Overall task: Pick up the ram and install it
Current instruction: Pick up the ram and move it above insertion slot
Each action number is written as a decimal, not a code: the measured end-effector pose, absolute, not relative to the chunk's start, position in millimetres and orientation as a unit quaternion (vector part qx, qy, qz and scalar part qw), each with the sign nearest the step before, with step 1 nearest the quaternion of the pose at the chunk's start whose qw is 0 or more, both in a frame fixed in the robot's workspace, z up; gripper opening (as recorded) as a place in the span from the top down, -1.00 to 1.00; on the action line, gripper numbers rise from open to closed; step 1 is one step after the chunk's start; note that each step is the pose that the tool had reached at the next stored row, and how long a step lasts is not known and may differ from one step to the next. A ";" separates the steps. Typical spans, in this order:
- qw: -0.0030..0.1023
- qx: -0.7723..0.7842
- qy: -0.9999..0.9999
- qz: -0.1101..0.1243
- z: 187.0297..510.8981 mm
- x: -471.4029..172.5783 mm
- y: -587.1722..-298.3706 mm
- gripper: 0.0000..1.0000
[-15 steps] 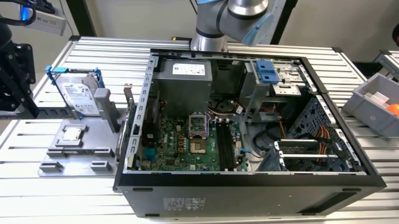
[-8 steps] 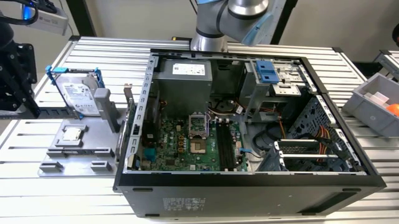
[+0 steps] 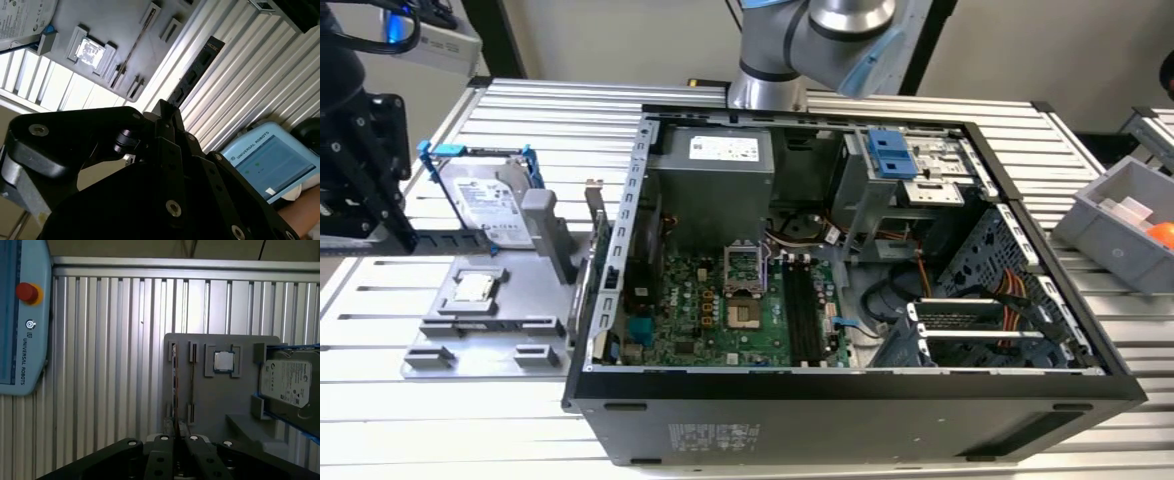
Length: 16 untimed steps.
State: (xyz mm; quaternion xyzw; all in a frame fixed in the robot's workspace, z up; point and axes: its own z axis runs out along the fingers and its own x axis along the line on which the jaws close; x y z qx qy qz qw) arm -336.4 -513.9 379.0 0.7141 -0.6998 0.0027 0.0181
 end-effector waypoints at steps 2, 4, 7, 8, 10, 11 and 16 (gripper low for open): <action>0.018 0.714 -0.700 0.003 379.0 -334.0 -513.9 1.00; 0.019 0.714 -0.700 0.003 379.0 -331.6 -513.9 1.00; 0.019 0.714 -0.700 0.004 379.0 -327.6 -513.9 1.00; 0.019 0.714 -0.700 0.004 379.0 -326.4 -513.8 1.00; 0.019 0.714 -0.700 0.004 379.0 -323.8 -513.6 1.00; 0.019 0.714 -0.700 0.004 379.0 -322.5 -513.4 1.00; 0.020 0.714 -0.700 0.005 379.0 -317.0 -510.2 1.00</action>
